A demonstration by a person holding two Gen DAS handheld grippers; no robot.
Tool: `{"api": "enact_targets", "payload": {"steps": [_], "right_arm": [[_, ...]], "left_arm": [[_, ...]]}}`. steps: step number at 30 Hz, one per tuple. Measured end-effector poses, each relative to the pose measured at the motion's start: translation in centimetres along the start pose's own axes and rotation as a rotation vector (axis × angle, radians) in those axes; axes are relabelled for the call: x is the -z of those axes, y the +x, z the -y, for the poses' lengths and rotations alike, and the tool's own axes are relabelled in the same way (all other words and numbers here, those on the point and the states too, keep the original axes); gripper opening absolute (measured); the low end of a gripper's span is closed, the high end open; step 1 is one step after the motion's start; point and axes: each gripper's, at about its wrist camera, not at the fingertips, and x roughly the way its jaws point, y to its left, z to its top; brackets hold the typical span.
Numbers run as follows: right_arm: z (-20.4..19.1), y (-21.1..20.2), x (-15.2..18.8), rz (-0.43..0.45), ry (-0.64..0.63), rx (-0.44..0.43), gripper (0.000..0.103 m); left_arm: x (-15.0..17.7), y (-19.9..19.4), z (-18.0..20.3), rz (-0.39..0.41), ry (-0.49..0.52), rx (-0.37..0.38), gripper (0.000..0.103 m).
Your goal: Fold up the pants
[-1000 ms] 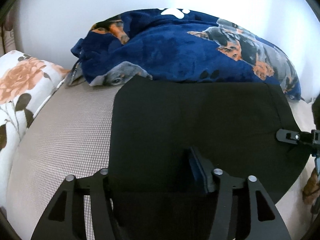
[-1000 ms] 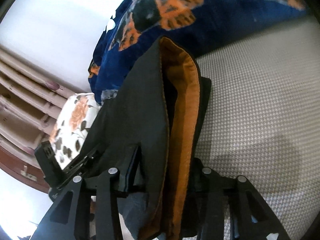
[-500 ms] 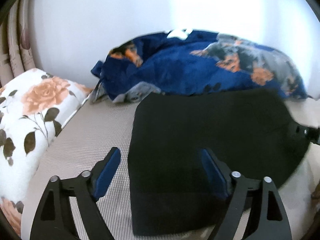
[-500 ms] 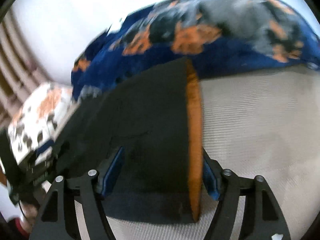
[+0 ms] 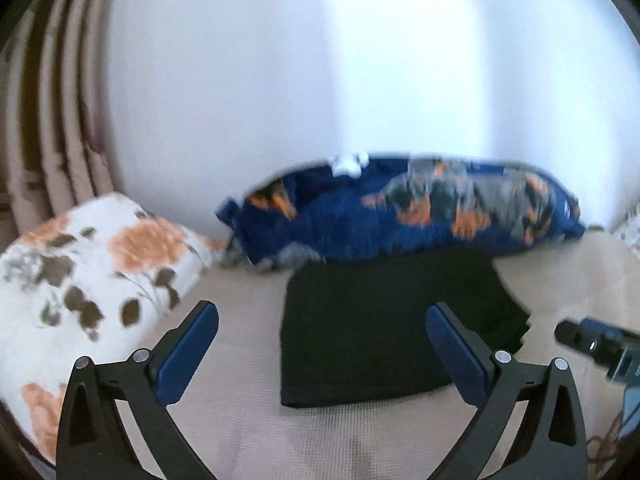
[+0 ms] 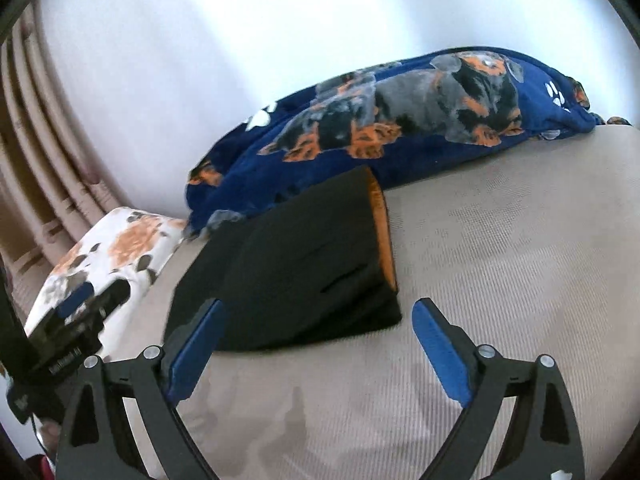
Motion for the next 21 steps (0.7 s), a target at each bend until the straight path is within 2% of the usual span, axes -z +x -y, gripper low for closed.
{"api": "enact_targets", "payload": {"steps": [2,5,12,18,21], "right_arm": [[-0.3,-1.4,0.0,0.015,-0.01,-0.01,0.093],[-1.1,-4.0,-0.4,0.052,-0.033,-0.02,0.093],[-2.7,-8.6,-0.8,0.115,-0.098,-0.033,0.098],[-3.4,-11.0,-0.6,0.148,-0.125,-0.015,0.099],[-4.0,-12.2,-0.4,0.164,-0.146,-0.002,0.1]], "left_arm": [[-1.1,-2.6,0.0,0.051,-0.005,-0.022,0.103],[-2.4,-5.3,0.1,0.086,-0.014,-0.039,0.103],[-4.2,-10.1,0.2,0.087,-0.056,0.05,0.103],[-4.4,-12.6,1.7,0.086,-0.002,0.067,0.103],[-4.2,-13.7,1.9,0.083,-0.012,0.102,0.103]]}}
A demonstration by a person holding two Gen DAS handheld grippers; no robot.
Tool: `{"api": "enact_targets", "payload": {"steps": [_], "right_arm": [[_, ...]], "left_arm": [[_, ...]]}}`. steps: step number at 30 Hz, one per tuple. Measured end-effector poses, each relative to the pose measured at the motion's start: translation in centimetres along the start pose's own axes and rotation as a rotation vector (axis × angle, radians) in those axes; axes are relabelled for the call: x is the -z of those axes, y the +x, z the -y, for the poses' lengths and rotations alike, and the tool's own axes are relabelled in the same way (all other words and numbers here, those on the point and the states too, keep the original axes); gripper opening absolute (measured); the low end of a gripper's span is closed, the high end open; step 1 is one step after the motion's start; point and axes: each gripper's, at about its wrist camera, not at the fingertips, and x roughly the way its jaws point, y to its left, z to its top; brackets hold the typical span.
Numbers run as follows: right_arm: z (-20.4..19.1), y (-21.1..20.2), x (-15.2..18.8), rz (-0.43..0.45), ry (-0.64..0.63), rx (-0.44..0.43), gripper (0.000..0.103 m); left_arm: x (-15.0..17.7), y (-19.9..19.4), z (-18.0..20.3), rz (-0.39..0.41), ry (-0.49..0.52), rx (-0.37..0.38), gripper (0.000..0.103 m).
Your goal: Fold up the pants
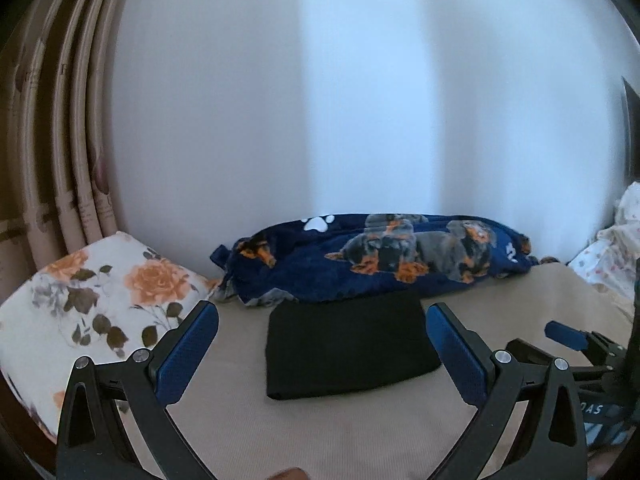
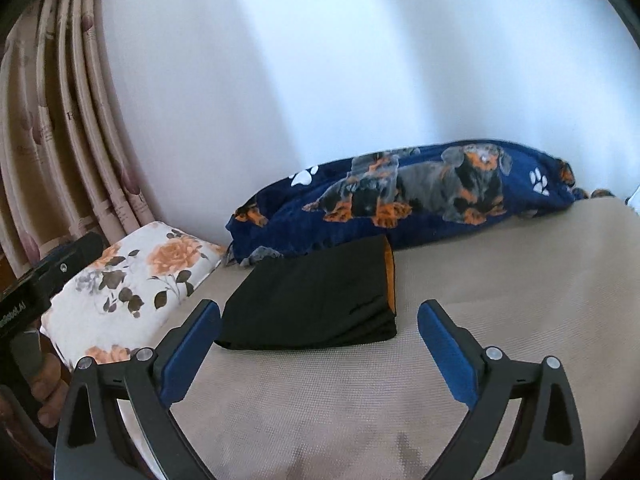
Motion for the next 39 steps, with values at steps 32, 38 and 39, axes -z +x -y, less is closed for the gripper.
{"api": "enact_targets", "payload": {"steps": [32,38,39], "right_arm": [[-2.3,-2.5,1.9,-0.04,-0.067,0.002,0.103],[-2.5,-2.3,2.4,-0.06,-0.065,-0.002,0.103],[-2.6,-2.2,2.6,-0.064,-0.066,-0.003,0.103]], "left_arm": [[2.7,-3.1,0.7,-0.042,0.032,0.018,0.103],[3.4,-2.2,0.6,-0.085,0.021,0.04,0.103],[3.6,-2.1,0.6,-0.089,0.017,0.042,0.103]]}}
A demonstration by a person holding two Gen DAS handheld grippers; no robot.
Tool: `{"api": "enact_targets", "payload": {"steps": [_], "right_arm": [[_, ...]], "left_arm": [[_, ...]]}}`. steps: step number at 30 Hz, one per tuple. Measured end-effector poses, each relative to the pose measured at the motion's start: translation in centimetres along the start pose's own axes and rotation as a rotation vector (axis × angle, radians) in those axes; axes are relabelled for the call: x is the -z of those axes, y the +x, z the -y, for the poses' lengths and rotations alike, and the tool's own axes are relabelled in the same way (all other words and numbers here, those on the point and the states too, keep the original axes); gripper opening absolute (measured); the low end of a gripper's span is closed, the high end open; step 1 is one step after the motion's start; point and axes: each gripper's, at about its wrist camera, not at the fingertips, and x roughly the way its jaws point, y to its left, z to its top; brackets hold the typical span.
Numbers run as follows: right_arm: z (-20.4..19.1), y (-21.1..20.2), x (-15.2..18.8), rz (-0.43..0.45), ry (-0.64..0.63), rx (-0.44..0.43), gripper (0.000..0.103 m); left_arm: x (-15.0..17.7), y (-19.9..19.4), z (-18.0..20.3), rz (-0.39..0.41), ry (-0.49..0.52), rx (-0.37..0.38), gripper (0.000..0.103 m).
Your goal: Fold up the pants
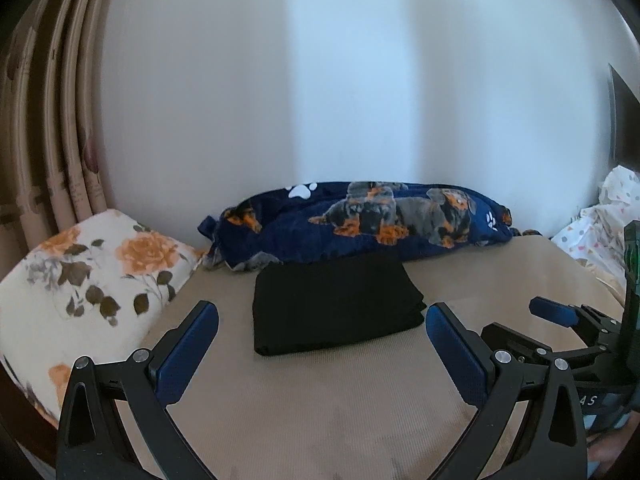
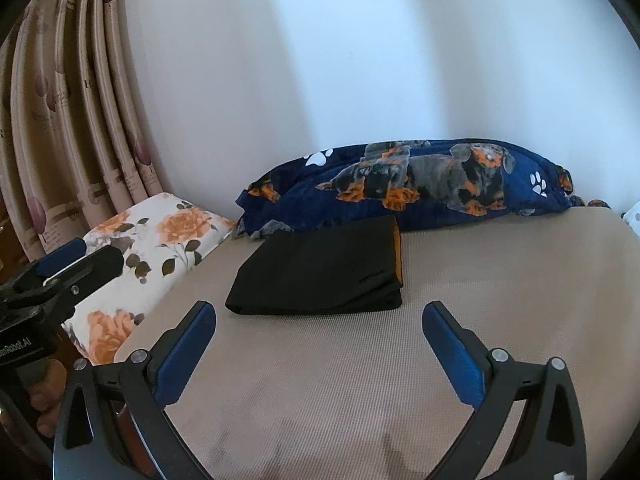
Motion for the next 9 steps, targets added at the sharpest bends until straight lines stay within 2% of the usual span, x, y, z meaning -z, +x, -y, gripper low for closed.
{"api": "enact_targets", "payload": {"steps": [5,9], "right_arm": [[0.06,0.53,0.37,-0.02,0.0,-0.005,0.103],[0.1,0.8,0.55,-0.03,-0.003,-0.007,0.103]], "left_arm": [[0.74,0.19,-0.04,0.022,-0.01,-0.05,0.103],[0.88,0.65,-0.03,-0.007,-0.016,-0.05,0.103]]}}
